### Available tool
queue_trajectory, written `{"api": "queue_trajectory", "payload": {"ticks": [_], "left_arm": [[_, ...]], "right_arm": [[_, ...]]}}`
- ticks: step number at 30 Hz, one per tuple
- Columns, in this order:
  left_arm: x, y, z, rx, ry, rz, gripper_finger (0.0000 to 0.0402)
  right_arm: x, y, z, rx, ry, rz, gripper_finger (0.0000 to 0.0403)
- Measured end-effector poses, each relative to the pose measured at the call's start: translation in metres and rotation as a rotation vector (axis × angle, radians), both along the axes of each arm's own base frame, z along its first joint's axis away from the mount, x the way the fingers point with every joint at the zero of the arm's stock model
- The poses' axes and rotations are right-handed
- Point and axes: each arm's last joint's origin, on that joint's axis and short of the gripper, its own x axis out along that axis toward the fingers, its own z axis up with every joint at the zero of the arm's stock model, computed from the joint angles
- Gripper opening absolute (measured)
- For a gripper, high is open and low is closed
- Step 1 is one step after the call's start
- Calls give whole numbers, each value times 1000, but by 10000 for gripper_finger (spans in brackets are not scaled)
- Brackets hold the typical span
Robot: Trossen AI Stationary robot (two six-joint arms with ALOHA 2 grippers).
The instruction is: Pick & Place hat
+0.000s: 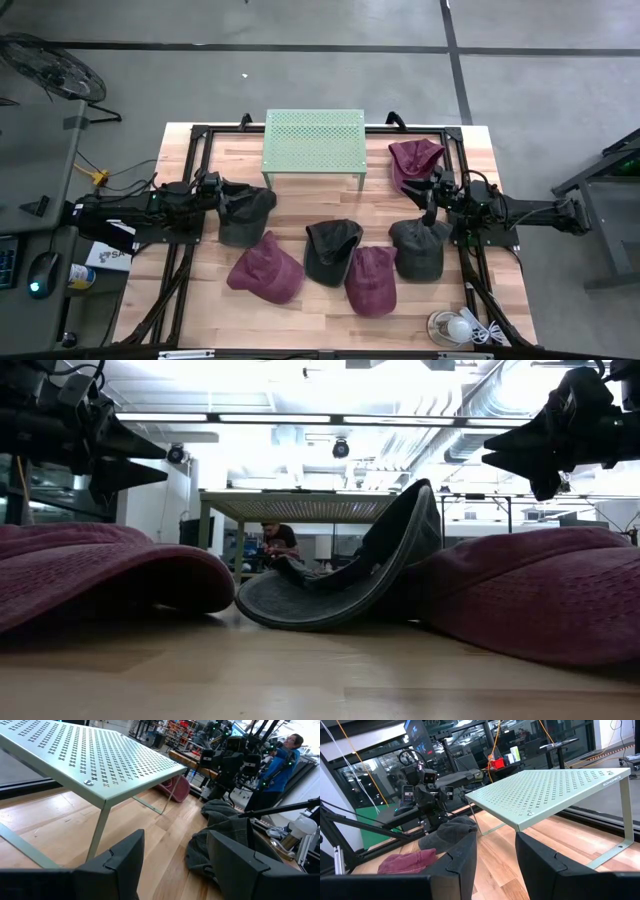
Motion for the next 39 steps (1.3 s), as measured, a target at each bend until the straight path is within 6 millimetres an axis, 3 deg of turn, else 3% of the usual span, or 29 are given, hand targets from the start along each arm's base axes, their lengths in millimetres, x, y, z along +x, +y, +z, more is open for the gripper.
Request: {"api": "queue_trajectory", "payload": {"ticks": [27,39], "left_arm": [[0,0,0,0,0,0,213],[0,0,0,0,0,0,213]], "right_arm": [[0,1,0,58,-20,26,128],[0,1,0,-9,6,41,128]]}}
